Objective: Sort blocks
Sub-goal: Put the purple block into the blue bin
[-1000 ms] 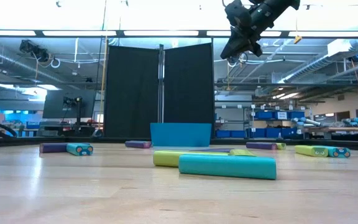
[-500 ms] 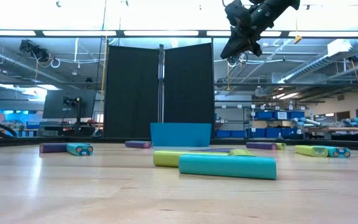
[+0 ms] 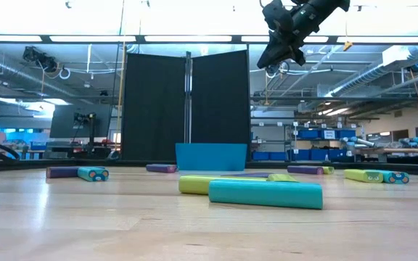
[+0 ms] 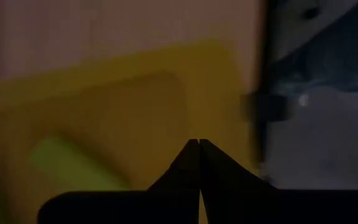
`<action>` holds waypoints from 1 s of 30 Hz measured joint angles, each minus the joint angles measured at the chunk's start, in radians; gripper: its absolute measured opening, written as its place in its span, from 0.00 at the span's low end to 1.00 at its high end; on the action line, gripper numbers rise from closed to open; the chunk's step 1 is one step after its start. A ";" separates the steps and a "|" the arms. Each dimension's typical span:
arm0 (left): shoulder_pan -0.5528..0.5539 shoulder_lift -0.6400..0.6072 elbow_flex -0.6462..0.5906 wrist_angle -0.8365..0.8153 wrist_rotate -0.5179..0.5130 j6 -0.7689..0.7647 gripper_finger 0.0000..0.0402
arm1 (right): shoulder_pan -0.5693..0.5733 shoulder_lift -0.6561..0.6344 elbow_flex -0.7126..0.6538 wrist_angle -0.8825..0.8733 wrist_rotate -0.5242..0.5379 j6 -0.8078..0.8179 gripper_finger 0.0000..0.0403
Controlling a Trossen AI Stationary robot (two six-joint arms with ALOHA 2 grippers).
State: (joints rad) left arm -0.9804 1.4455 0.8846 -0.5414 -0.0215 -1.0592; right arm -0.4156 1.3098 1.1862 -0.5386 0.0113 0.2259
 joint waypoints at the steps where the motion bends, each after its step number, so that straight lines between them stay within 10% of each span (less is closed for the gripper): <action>1: -0.005 0.000 0.001 0.016 0.002 0.001 0.01 | 0.000 0.000 0.000 0.000 0.000 -0.001 0.02; 30: -0.147 0.018 0.101 -0.308 0.105 -0.156 0.01 | 0.000 0.000 0.000 0.006 0.000 -0.027 0.02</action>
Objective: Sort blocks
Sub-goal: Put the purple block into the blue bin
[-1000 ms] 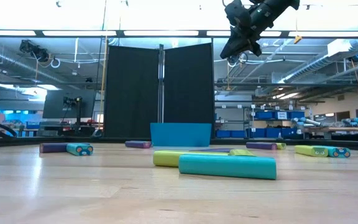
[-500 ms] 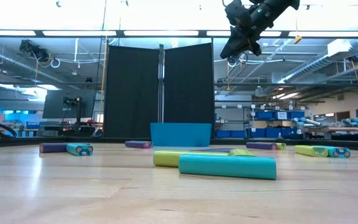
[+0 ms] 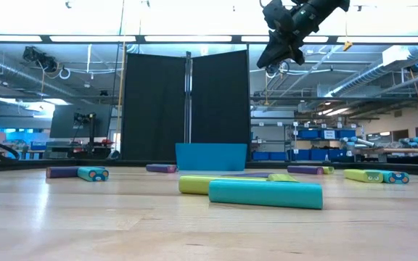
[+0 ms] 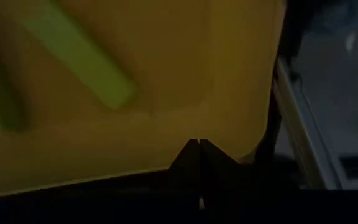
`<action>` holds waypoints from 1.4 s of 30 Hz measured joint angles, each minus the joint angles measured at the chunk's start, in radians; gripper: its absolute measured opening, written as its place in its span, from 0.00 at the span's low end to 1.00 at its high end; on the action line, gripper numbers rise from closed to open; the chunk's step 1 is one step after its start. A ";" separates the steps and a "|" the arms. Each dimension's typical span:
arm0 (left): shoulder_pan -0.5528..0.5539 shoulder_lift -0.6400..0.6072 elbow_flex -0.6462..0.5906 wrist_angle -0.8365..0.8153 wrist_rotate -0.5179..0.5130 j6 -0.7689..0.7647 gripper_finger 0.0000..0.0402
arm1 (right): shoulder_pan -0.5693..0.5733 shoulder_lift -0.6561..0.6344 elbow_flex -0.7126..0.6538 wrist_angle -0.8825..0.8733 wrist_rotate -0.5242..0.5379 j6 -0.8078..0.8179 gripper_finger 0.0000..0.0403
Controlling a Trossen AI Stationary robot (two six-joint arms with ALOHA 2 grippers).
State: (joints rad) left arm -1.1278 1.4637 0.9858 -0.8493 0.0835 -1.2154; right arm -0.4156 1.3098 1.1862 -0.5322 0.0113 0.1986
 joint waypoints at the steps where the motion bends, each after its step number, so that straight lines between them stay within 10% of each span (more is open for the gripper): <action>1: 0.003 -0.012 0.007 -0.016 -0.043 -0.030 0.01 | 0.000 0.000 0.000 0.000 0.000 0.000 0.02; 9: 0.111 -0.104 0.008 -0.064 -0.336 -0.286 0.01 | 0.000 0.000 0.000 0.011 0.000 -0.005 0.02; 42: 0.184 -0.097 -0.088 -0.127 -0.428 -0.425 0.01 | 0.003 0.000 0.000 0.022 -0.005 -0.011 0.02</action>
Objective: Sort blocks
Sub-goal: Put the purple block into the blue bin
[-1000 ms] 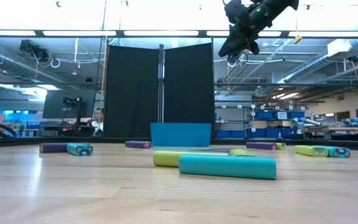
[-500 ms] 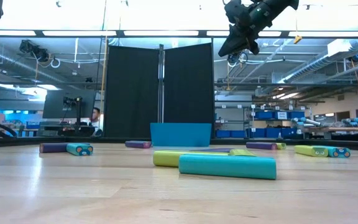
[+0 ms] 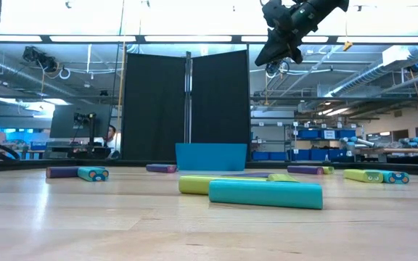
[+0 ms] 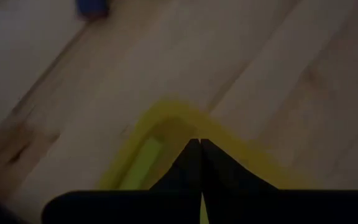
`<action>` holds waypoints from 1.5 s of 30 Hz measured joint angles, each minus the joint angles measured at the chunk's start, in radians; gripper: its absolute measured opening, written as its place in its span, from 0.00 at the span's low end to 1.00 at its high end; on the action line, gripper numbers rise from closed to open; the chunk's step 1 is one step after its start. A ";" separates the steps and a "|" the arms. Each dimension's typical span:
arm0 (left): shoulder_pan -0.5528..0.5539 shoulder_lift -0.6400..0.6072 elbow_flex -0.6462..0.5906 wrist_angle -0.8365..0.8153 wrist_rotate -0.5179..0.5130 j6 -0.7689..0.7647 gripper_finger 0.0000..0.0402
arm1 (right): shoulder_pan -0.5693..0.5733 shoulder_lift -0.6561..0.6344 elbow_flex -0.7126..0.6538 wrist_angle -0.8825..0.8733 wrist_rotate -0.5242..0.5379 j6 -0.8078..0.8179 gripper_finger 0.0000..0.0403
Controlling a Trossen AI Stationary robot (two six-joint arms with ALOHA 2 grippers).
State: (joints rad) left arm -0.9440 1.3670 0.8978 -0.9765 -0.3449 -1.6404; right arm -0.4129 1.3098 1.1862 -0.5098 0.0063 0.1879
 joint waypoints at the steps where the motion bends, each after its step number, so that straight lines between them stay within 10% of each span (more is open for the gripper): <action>1: 0.000 0.000 -0.010 0.000 0.012 -0.016 0.01 | -0.001 0.000 0.000 0.000 0.000 0.000 0.02; 17: 0.028 0.000 -0.089 0.178 -0.022 0.041 0.01 | -0.002 0.000 0.000 -0.001 0.000 0.000 0.02; 34: 0.032 -0.024 0.114 0.051 -0.070 0.057 0.01 | 0.076 -0.080 0.040 -0.180 -0.131 -0.004 0.03; 45: 0.168 -0.150 0.112 0.040 -0.084 0.324 0.01 | 0.205 -0.035 0.003 -0.224 -0.219 -0.034 0.05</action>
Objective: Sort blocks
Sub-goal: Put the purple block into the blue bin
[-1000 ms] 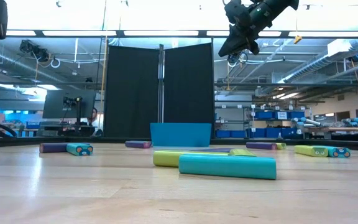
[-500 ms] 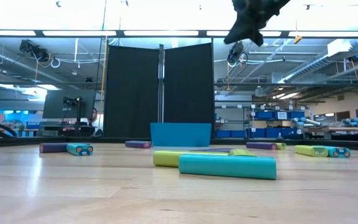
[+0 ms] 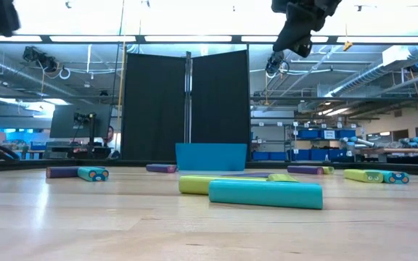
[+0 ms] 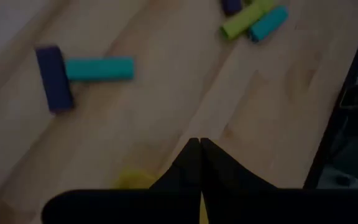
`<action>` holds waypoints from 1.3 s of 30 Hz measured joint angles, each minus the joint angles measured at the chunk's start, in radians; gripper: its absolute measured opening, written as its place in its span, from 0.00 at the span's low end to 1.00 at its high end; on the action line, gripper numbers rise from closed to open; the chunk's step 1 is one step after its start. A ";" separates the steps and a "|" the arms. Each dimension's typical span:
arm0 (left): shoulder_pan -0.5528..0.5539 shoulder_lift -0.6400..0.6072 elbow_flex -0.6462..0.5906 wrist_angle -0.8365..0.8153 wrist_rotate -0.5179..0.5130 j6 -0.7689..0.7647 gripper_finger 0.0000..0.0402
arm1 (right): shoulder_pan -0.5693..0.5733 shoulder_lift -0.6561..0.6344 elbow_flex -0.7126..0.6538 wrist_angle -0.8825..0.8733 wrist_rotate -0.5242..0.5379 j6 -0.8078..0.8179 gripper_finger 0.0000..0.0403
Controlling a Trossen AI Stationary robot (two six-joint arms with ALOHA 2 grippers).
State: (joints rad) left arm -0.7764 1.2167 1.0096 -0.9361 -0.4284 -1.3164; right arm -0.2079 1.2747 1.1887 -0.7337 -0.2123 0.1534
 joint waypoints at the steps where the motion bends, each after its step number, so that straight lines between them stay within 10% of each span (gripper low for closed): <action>1: 0.018 -0.015 0.000 -0.001 -0.006 0.030 0.01 | 0.010 0.007 -0.002 0.002 0.000 0.000 0.05; 14: 0.310 -0.079 -0.004 0.209 -0.021 0.451 0.01 | 0.145 0.187 -0.002 0.100 0.000 -0.031 0.10; 24: 0.458 -0.089 -0.310 0.883 0.185 0.731 0.01 | 0.285 0.304 -0.002 0.131 0.024 -0.009 0.22; 29: 0.502 -0.090 -0.439 1.212 0.276 0.763 0.01 | 0.354 0.390 0.018 0.131 0.032 0.030 0.24; 39: 0.510 -0.090 -0.454 1.261 0.191 0.711 0.01 | 0.410 0.557 0.109 0.132 0.039 -0.121 0.33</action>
State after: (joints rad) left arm -0.2668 1.1271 0.5552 0.3252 -0.2378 -0.6053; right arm 0.2024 1.8313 1.2980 -0.6021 -0.1737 0.0327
